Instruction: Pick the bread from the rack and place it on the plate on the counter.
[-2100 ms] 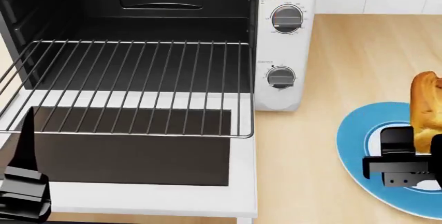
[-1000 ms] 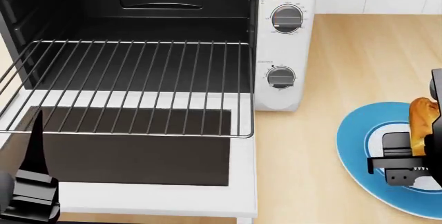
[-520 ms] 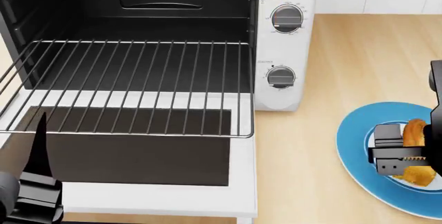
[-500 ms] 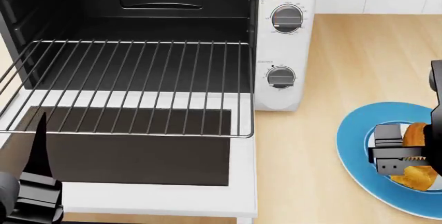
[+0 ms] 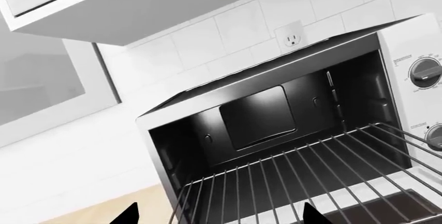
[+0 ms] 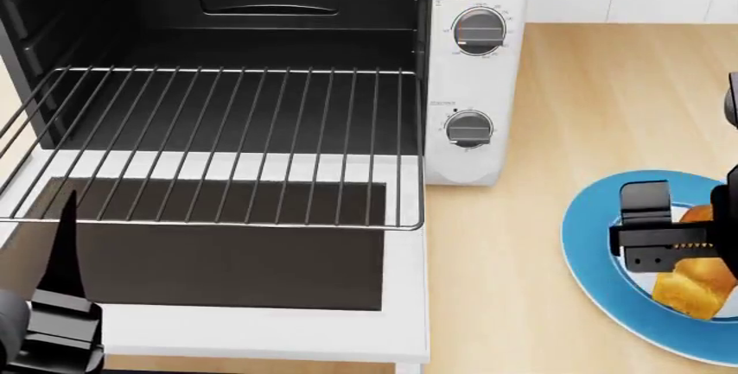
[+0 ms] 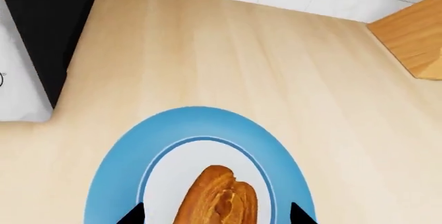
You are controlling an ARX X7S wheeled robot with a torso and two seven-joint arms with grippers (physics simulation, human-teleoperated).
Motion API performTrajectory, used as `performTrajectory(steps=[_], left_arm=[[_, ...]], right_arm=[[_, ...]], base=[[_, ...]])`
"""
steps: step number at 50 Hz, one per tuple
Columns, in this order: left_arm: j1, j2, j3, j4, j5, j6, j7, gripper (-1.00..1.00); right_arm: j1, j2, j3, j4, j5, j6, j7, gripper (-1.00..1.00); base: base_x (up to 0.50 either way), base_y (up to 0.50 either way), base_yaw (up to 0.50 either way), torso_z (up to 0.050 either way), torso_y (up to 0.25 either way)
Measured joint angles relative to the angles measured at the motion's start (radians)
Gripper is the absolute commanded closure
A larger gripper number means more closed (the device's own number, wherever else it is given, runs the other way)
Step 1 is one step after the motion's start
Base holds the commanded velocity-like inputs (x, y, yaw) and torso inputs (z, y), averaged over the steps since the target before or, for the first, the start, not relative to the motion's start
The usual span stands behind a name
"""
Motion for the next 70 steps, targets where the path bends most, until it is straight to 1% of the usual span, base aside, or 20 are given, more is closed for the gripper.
performTrajectory(steps=[12,26,44,53,70], left_arm=[[-0.003,0.000,-0.002,0.000,0.005,0.000,0.006,-1.00],[-0.006,0.000,0.004,0.000,0.021,0.000,0.016,-1.00],[-0.006,0.000,0.013,0.000,0.044,0.000,0.032,-1.00],[-0.008,0.000,0.014,0.000,0.059,0.000,0.048,-1.00],[-0.018,0.000,0.009,0.000,0.117,0.000,0.106,-1.00]], right_arm=[[-0.046,0.079,0.089,-0.203,0.158,-0.021,0.130,-1.00],[-0.106,0.212,0.205,-0.458,0.358,-0.083,0.286,-1.00],[-0.217,0.358,0.338,-0.711,0.529,-0.206,0.401,-1.00],[-0.197,0.385,0.353,-0.789,0.607,-0.234,0.452,-1.00],[-0.090,0.375,0.326,-0.891,0.730,-0.253,0.538,-1.00]], base=[[0.00,0.00,0.00,0.000,0.000],[0.00,0.00,0.00,0.000,0.000],[0.00,0.00,0.00,0.000,0.000],[0.00,0.00,0.00,0.000,0.000],[0.00,0.00,0.00,0.000,0.000]])
